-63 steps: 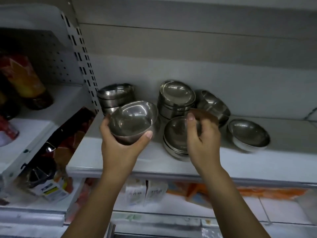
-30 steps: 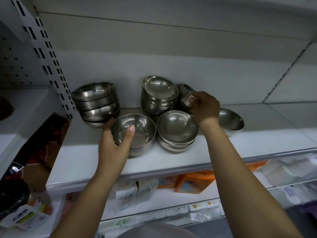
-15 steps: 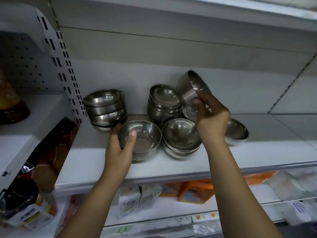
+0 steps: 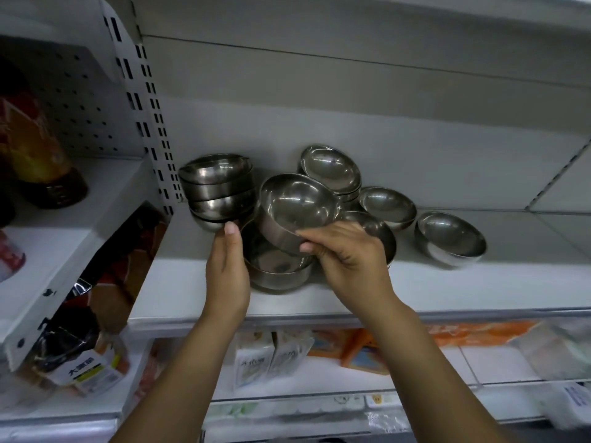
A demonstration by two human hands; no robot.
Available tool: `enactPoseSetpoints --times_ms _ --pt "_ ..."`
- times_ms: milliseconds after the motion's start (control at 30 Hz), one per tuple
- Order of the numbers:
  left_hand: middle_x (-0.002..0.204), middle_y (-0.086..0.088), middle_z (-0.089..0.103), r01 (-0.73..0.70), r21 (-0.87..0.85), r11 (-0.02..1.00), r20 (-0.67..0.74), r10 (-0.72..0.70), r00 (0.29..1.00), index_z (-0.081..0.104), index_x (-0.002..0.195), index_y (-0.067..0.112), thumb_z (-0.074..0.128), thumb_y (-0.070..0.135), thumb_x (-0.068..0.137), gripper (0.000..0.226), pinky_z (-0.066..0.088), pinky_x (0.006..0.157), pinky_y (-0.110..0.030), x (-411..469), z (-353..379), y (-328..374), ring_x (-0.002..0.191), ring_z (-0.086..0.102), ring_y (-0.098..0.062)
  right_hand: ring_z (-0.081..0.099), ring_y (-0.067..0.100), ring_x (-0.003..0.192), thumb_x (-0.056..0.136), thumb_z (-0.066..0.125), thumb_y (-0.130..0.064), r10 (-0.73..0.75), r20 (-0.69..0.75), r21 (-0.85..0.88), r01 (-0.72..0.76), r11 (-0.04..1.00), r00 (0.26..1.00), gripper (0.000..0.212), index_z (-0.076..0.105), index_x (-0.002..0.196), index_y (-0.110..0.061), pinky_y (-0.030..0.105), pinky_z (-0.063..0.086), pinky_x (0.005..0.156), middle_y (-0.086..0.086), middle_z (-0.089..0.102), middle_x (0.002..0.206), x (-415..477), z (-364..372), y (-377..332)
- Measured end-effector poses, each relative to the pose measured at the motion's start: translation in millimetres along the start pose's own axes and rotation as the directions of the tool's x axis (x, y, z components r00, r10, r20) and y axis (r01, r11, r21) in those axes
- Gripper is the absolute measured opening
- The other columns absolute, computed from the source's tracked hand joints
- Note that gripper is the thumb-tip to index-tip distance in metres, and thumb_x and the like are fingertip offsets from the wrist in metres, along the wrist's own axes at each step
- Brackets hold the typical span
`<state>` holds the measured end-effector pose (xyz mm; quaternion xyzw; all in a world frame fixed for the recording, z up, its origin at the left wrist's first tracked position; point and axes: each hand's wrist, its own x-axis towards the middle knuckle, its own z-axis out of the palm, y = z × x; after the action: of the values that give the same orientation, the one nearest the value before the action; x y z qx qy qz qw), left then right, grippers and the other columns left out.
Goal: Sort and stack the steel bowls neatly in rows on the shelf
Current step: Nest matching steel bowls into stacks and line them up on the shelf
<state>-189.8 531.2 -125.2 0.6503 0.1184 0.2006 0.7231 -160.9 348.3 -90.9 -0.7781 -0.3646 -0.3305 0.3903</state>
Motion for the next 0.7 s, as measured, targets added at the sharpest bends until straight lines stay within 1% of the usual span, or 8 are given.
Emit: enactPoseSetpoints --times_ms 67,133,233,300,400,467,600,700 --pt "0.152 0.011 0.052 -0.018 -0.022 1.000 0.016 0.019 1.000 0.046 0.152 0.029 0.031 0.067 0.100 0.066 0.036 0.121 -0.038 0 -1 -1 0.140 0.046 -0.004 0.070 0.012 0.083 0.087 0.074 -0.003 -0.035 0.042 0.017 0.034 0.999 0.999 0.017 0.079 0.102 -0.009 0.036 0.052 0.084 -0.006 0.078 0.089 -3 5 0" --pt "0.150 0.012 0.054 -0.022 -0.050 0.999 0.031 0.023 0.999 0.048 0.151 0.032 0.030 0.068 0.100 0.065 0.036 0.121 -0.037 0 -1 0 0.139 0.047 -0.002 0.071 0.013 0.083 0.087 0.074 -0.004 -0.045 0.081 0.040 0.042 0.998 0.996 0.017 0.079 0.102 -0.010 0.039 0.052 0.085 -0.006 0.078 0.089 -2 9 0" --pt "0.145 0.014 0.058 0.002 -0.069 0.998 0.048 0.001 0.999 0.052 0.143 0.040 0.030 0.071 0.096 0.061 0.036 0.121 -0.038 0 -1 1 0.136 0.049 -0.001 0.071 0.017 0.080 0.089 0.070 -0.015 -0.049 0.130 0.054 0.042 0.998 0.990 0.016 0.080 0.101 -0.011 0.041 0.053 0.082 -0.004 0.078 0.086 -1 15 -1" --pt "0.147 0.013 0.057 0.019 -0.081 0.996 0.051 -0.015 0.999 0.051 0.146 0.036 0.031 0.073 0.094 0.068 0.035 0.121 -0.038 2 -1 1 0.137 0.049 -0.002 0.071 0.017 0.080 0.088 0.071 -0.017 -0.044 0.152 0.042 0.038 0.998 0.987 0.015 0.081 0.098 -0.013 0.038 0.052 0.084 -0.004 0.078 0.085 -2 18 0" --pt "0.149 0.012 0.054 0.032 -0.078 0.996 0.064 -0.027 0.998 0.046 0.151 0.032 0.035 0.077 0.094 0.073 0.034 0.121 -0.035 3 -1 3 0.138 0.047 -0.002 0.069 0.015 0.081 0.084 0.076 -0.011 -0.025 0.184 0.038 0.018 0.999 0.983 0.014 0.081 0.097 -0.013 0.035 0.051 0.086 -0.005 0.078 0.086 -3 18 2" --pt "0.146 0.012 0.056 0.030 -0.082 0.996 0.075 -0.024 0.997 0.046 0.150 0.031 0.036 0.072 0.091 0.073 0.037 0.118 -0.030 1 0 4 0.134 0.050 0.000 0.068 0.014 0.082 0.083 0.076 -0.013 -0.009 0.210 0.046 -0.001 0.999 0.978 0.014 0.081 0.097 -0.013 0.034 0.050 0.086 -0.004 0.078 0.086 -2 17 3" --pt "0.133 0.018 0.063 0.031 -0.094 0.995 0.076 -0.024 0.997 0.053 0.142 0.030 0.039 0.068 0.088 0.068 0.044 0.096 -0.013 1 1 6 0.116 0.059 0.013 0.067 0.009 0.082 0.086 0.073 -0.021 0.010 0.247 0.084 -0.032 0.996 0.969 0.019 0.080 0.102 -0.013 0.035 0.052 0.084 -0.002 0.077 0.085 6 12 -1" --pt "0.128 0.022 0.063 0.035 -0.096 0.995 0.069 -0.028 0.997 0.053 0.135 0.037 0.040 0.067 0.088 0.057 0.045 0.096 -0.012 0 2 7 0.113 0.059 0.015 0.060 -0.002 0.081 0.084 0.076 -0.014 0.028 0.263 0.111 -0.059 0.992 0.964 0.021 0.080 0.104 -0.012 0.030 0.051 0.084 -0.001 0.076 0.084 12 10 -3"
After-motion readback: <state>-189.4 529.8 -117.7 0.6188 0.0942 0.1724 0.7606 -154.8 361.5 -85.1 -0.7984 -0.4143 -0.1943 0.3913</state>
